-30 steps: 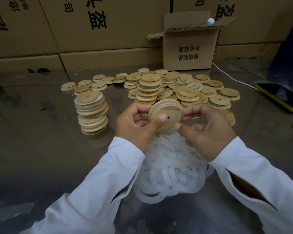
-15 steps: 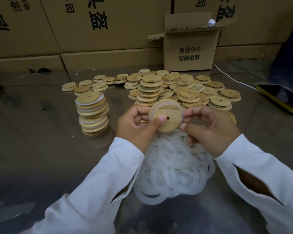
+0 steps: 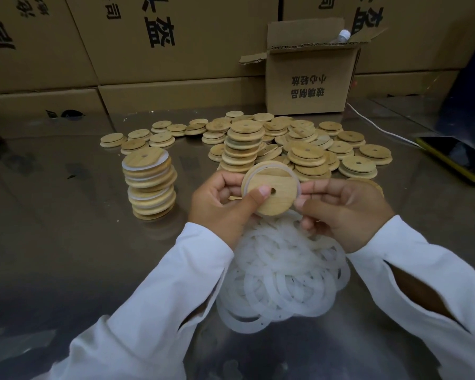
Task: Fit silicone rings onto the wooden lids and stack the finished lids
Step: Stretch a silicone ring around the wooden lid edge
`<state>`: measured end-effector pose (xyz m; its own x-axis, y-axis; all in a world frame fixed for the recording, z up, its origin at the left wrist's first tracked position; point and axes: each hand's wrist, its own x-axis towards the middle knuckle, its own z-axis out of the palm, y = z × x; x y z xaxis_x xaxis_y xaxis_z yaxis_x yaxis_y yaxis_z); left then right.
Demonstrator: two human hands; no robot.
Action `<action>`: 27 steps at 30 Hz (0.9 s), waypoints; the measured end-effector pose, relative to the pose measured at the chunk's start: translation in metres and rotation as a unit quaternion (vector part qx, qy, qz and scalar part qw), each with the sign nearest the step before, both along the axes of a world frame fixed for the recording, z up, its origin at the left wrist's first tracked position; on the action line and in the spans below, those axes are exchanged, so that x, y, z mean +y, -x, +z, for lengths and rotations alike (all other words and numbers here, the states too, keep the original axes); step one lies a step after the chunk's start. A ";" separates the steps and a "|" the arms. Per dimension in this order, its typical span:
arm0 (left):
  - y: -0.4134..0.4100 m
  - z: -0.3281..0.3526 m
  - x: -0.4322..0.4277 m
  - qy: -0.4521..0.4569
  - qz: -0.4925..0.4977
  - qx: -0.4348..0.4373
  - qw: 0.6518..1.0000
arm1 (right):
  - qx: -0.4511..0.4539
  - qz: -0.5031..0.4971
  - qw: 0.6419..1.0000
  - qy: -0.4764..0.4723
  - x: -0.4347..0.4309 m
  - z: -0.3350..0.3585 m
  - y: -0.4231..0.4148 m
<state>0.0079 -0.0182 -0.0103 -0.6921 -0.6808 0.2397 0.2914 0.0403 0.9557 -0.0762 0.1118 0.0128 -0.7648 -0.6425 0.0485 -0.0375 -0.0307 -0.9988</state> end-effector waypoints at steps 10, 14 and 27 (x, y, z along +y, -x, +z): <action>-0.003 0.001 -0.007 -0.082 -0.117 -0.083 0.986 | 0.026 0.009 0.999 -0.017 0.003 0.001 0.001; -0.003 -0.003 -0.005 -0.001 -0.093 -0.103 0.990 | 0.044 0.014 0.998 -0.040 0.000 -0.001 0.001; -0.005 0.004 -0.007 0.066 -0.092 -0.069 0.991 | 0.063 0.058 0.996 -0.021 0.000 0.002 -0.003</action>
<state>0.0129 -0.0248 -0.0060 -0.8346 -0.5084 0.2119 0.1717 0.1254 0.9771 -0.0730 0.1116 0.0143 -0.6747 -0.7297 0.1107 -0.1610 -0.0008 -0.9870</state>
